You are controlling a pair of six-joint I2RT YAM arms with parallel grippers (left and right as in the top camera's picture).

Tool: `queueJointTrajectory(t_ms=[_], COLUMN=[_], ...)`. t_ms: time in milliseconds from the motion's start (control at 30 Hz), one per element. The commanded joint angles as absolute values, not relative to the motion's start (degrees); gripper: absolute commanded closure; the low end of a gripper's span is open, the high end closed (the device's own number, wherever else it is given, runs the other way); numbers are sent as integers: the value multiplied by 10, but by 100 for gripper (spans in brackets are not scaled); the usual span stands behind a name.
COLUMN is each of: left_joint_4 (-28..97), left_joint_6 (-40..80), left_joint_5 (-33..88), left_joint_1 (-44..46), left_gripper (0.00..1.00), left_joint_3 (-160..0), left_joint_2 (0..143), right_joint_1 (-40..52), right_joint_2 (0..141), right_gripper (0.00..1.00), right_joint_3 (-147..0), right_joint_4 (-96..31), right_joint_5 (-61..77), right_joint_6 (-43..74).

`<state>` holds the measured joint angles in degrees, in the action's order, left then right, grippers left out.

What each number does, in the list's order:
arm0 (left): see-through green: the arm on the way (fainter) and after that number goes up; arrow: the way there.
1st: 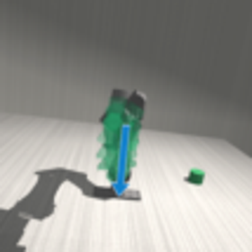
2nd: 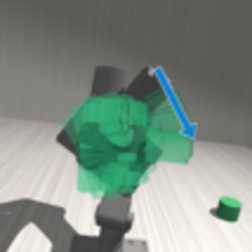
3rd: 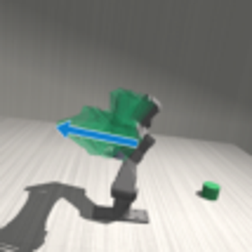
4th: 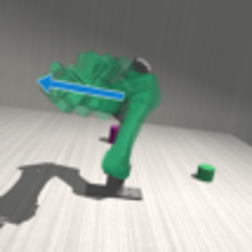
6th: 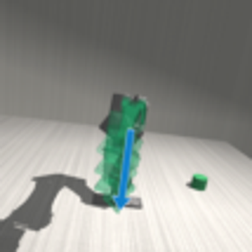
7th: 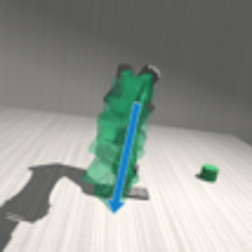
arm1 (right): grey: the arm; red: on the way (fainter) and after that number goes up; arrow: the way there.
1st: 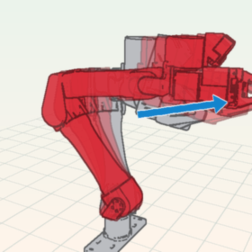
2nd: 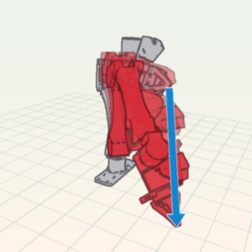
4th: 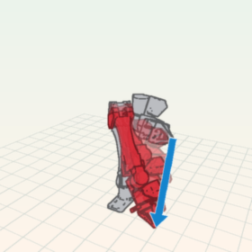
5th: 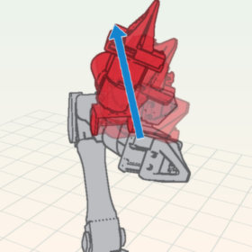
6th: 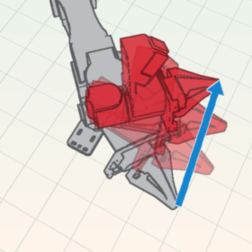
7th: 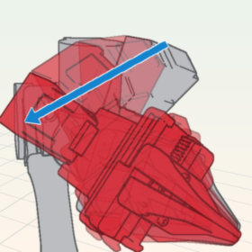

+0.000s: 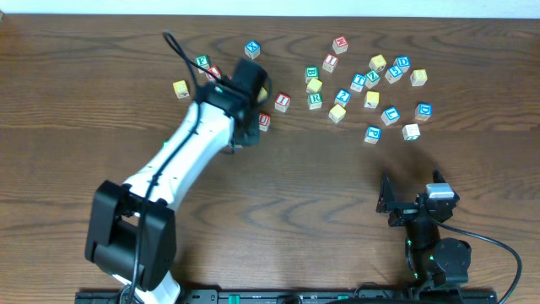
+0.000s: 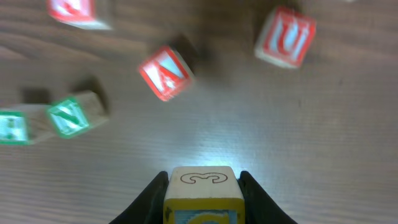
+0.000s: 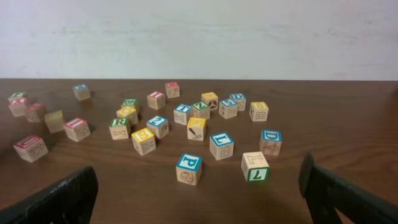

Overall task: Spell out CORL
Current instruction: 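Carry the C block toward the front and set it down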

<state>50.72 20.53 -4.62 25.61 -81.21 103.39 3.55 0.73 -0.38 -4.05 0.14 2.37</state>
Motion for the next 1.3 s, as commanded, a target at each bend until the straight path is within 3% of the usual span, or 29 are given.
queueJointTrajectory(t_ms=[0,567,1267], left_joint_4=[482,331,247], left_joint_6=[216,197,217], left_joint_5=[-45,-3,11], left_joint_1=[279,306,306], left_gripper=[92,92,92], left_joint_3=[-754,-673,-609], left_joint_2=[1030,1030,1030], right_joint_1=[31,31,31], right_joint_2=[5,5,5], right_gripper=[1,1,1], right_joint_3=[-3,-3,-3], right_joint_4=[-43,-43,-43], right_joint_5=[-3,-3,-3], right_joint_6=[27,27,27])
